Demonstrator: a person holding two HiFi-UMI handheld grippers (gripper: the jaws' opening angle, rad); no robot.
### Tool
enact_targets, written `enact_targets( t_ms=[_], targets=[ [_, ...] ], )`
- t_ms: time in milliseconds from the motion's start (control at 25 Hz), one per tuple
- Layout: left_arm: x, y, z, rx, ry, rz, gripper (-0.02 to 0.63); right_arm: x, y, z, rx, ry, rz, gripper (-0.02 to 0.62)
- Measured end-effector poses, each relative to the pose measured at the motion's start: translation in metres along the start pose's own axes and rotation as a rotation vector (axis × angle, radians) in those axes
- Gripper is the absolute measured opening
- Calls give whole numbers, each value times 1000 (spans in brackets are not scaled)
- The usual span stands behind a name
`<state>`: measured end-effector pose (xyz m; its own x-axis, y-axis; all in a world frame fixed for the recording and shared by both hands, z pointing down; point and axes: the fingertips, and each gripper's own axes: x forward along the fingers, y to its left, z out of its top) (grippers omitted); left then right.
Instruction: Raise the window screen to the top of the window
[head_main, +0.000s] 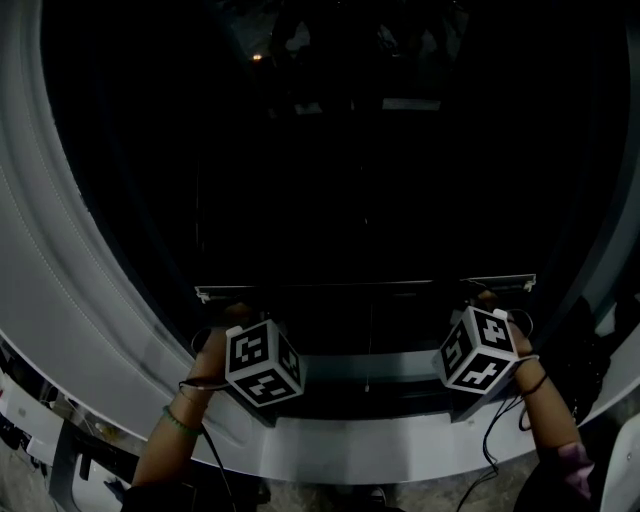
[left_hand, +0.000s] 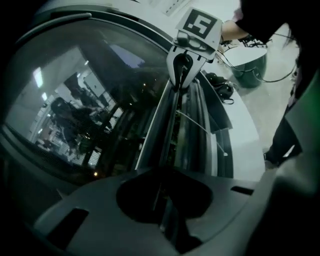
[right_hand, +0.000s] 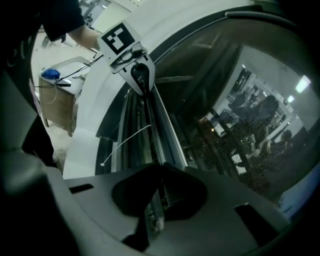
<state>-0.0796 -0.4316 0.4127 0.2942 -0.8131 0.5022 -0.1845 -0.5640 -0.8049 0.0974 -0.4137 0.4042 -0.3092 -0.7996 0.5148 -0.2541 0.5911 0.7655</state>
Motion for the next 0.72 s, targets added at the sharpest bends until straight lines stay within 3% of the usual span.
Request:
enact_targets(
  t_ms=[280,720],
  targets=[
    [-57,104,41,-37,-150,165,39,-62,-99,44,-55,-80,-176,29],
    [-122,202,80,19,-220,345,43,-128,-189,92,-111,-140,-338,31]
  ],
)
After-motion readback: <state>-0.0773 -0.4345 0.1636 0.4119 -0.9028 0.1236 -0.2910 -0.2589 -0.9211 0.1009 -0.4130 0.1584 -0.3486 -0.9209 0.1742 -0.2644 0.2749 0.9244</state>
